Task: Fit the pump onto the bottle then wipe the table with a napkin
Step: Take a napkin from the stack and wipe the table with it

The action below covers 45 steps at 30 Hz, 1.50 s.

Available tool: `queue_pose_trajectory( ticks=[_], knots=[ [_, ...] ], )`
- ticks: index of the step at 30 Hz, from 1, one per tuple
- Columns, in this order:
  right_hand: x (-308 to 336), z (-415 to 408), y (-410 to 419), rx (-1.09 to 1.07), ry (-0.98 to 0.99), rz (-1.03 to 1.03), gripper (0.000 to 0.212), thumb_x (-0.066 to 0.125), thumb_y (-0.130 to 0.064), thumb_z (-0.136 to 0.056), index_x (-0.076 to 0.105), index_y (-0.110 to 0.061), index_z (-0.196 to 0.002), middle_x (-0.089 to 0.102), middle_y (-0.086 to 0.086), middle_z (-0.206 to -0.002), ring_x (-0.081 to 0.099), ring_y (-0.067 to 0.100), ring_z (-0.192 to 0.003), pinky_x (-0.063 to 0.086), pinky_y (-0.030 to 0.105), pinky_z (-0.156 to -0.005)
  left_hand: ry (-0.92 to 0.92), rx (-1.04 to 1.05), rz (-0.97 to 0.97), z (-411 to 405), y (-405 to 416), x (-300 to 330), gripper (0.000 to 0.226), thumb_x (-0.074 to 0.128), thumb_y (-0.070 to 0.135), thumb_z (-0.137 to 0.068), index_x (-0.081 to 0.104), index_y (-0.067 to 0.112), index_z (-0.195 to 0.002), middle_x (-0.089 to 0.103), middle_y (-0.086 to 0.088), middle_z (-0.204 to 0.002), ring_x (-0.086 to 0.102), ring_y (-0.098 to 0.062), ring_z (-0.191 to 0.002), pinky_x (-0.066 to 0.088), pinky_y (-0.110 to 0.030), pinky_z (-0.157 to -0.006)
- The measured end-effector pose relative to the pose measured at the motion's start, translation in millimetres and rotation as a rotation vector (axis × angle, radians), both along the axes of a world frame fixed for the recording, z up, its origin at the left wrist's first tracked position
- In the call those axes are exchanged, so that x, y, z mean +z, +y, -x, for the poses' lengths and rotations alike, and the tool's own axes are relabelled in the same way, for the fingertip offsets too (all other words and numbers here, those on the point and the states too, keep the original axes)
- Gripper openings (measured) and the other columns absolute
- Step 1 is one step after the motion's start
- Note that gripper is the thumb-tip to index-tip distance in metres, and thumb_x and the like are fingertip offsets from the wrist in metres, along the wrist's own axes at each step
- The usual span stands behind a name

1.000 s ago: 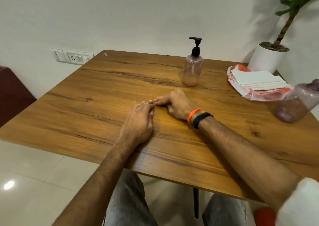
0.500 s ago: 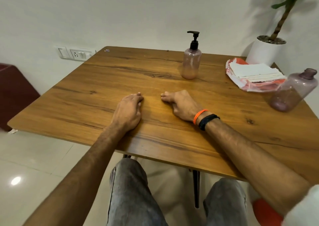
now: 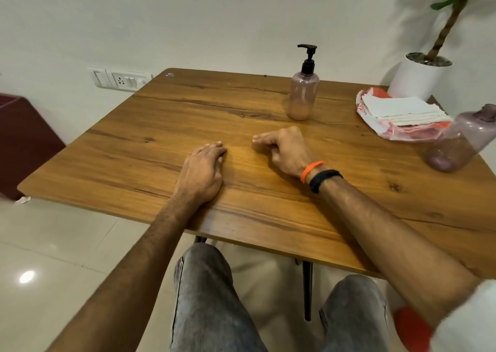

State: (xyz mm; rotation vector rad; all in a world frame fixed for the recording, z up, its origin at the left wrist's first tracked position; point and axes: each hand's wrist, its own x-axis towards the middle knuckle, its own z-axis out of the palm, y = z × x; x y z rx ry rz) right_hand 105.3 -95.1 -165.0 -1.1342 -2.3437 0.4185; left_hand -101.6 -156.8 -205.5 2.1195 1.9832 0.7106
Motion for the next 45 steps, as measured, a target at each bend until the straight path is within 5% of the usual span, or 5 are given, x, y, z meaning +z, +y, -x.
queue_pose_trajectory(
  ticks=[5, 13, 22, 33, 45],
  knots=[
    [-10, 13, -10, 0.208, -0.177, 0.052, 0.047, 0.049, 0.011, -0.085, 0.067, -0.010, -0.122, 0.061, 0.004, -0.134, 0.050, 0.013, -0.132, 0.032, 0.024, -0.115, 0.011, 0.009, -0.002, 0, 1, -1, 0.039, 0.041, 0.022, -0.099, 0.052, 0.017, -0.136, 0.046, -0.002, -0.149, 0.038, -0.022, -0.139, 0.027, -0.043, -0.116],
    [-13, -30, -103, 0.488, 0.048, 0.191, 0.039, 0.059, 0.014, -0.078, 0.075, -0.010, -0.105, 0.072, 0.001, -0.114, 0.063, 0.004, -0.115, 0.048, 0.025, -0.103, 0.012, 0.013, -0.022, 1, 1, -3, 0.039, 0.041, 0.021, -0.099, 0.052, 0.016, -0.136, 0.047, -0.002, -0.148, 0.039, -0.022, -0.138, 0.029, -0.043, -0.116],
    [2, -63, -22, -0.173, 0.000, 0.028, 0.042, 0.053, 0.010, -0.082, 0.074, -0.013, -0.109, 0.070, 0.000, -0.118, 0.061, 0.011, -0.118, 0.036, 0.015, -0.108, -0.012, -0.010, -0.003, 4, 1, -4, 0.038, 0.041, 0.024, -0.099, 0.051, 0.019, -0.136, 0.046, 0.000, -0.149, 0.039, -0.021, -0.138, 0.028, -0.044, -0.116],
    [-11, -42, -131, 0.259, -0.036, 0.110, 0.039, 0.059, 0.010, -0.081, 0.072, -0.010, -0.111, 0.069, 0.002, -0.120, 0.060, 0.007, -0.119, 0.038, 0.013, -0.107, -0.020, -0.005, 0.007, 3, 1, -3, 0.039, 0.041, 0.025, -0.099, 0.050, 0.019, -0.137, 0.045, 0.000, -0.149, 0.037, -0.022, -0.139, 0.027, -0.045, -0.116],
    [-3, -84, -42, -0.284, -0.157, 0.084, 0.048, 0.051, 0.008, -0.085, 0.066, -0.017, -0.124, 0.061, 0.000, -0.135, 0.051, 0.014, -0.130, 0.027, 0.018, -0.115, -0.014, 0.000, 0.011, -5, -5, 5, 0.039, 0.041, 0.019, -0.100, 0.050, 0.013, -0.138, 0.044, -0.005, -0.150, 0.035, -0.025, -0.140, 0.024, -0.044, -0.118]
  ],
)
